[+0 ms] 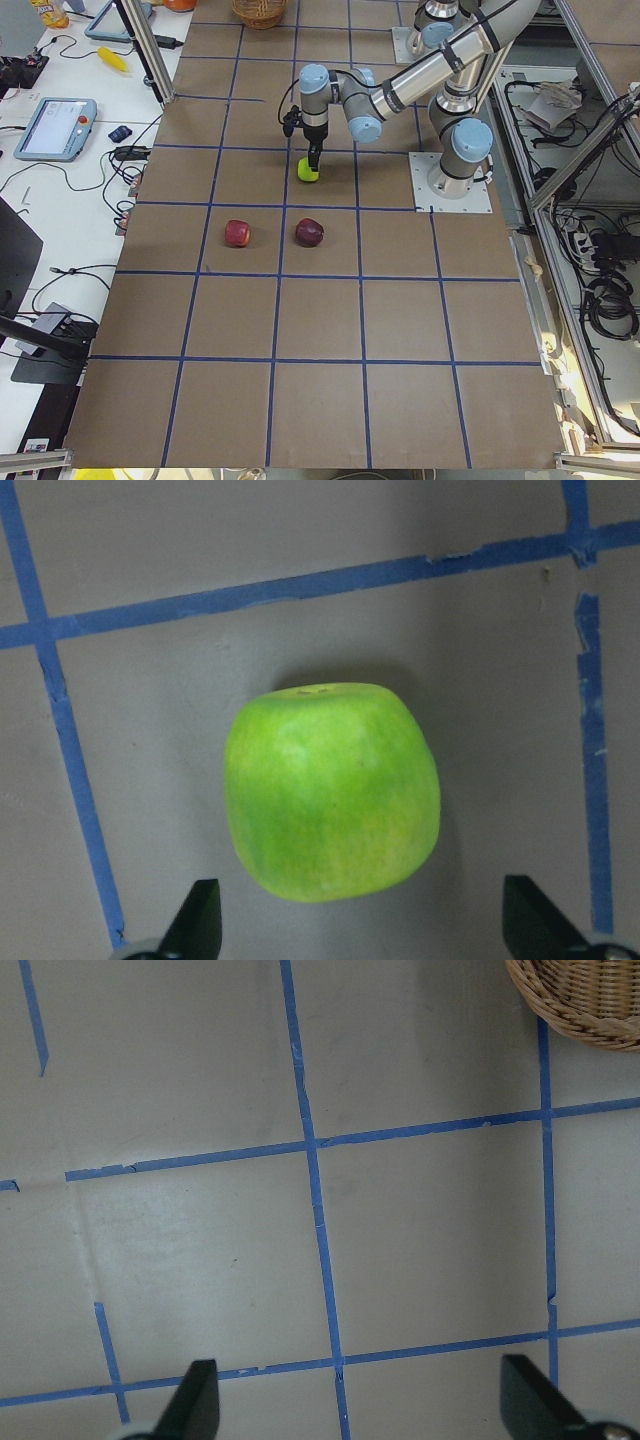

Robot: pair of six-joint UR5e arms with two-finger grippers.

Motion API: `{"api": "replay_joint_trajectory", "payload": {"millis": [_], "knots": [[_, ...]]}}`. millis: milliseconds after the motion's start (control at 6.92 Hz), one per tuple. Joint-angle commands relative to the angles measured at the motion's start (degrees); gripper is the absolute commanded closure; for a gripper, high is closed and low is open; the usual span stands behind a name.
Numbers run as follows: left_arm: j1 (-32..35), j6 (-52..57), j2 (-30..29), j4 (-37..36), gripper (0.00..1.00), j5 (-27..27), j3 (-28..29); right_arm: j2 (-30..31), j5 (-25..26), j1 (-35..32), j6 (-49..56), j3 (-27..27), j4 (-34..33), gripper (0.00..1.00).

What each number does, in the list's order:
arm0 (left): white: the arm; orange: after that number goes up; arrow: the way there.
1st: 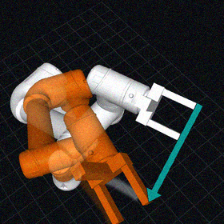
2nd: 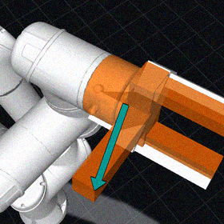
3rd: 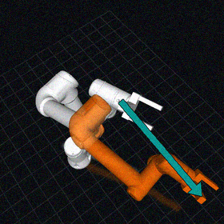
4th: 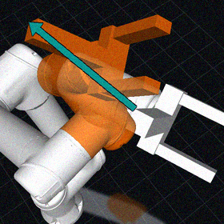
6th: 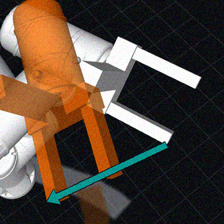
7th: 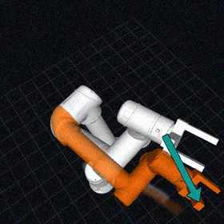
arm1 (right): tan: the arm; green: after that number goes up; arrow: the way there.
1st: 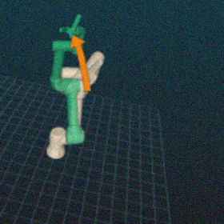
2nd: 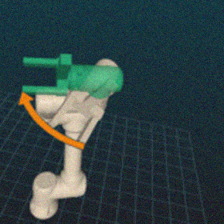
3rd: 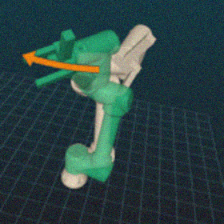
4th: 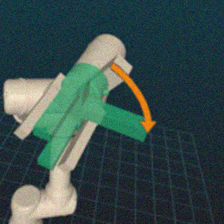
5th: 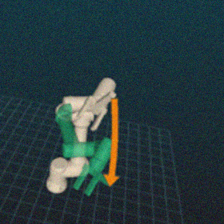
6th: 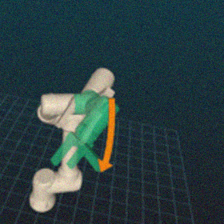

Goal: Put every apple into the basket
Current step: 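Lower the left gripper and grasp the green apple, then carry the green apple to the table center and release it with the left gripper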

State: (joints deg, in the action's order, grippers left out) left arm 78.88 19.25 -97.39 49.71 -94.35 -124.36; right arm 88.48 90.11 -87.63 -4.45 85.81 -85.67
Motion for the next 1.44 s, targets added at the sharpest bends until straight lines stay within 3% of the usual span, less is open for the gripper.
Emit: {"api": "replay_joint_trajectory", "payload": {"millis": [0, 144, 289, 578, 722, 867, 1011, 1300], "knots": [[-0.04, 0.17, -2.88, -3.64, 0.00, -0.04, 0.35, -0.07, -0.20, -0.08, -0.29, 0.06, -0.11, 0.00], [-0.13, 0.26, -3.59, -5.13, 0.01, -0.04, 0.35, -0.24, -0.38, -0.08, 0.14, 0.06, -0.20, 0.00], [-0.13, 0.17, -3.94, -5.32, 0.09, 0.05, 0.35, -1.02, -0.55, -0.08, 0.41, 0.06, -0.20, 0.00], [-0.13, -0.26, -3.95, -5.41, 0.60, 0.13, 0.61, -2.00, -0.12, 0.01, 0.23, -0.11, 0.15, 0.00], [0.04, -1.75, -3.43, -5.06, 0.63, 0.57, 2.36, -1.91, 0.23, 0.01, 0.32, -0.11, 0.24, 0.00], [1.44, -9.94, -3.68, -0.45, 0.63, 0.84, 6.11, -1.91, -0.63, 0.01, 0.24, -0.46, 0.15, 0.00], [3.89, -19.33, -3.86, 6.21, 0.65, 6.15, 11.37, -1.91, 0.23, -0.08, 0.41, -0.03, 0.50, 0.00], [14.66, -39.52, -6.83, 10.41, 0.69, 7.51, 18.95, -1.82, 0.24, -0.08, -0.37, -0.03, 0.51, 0.00]]}}
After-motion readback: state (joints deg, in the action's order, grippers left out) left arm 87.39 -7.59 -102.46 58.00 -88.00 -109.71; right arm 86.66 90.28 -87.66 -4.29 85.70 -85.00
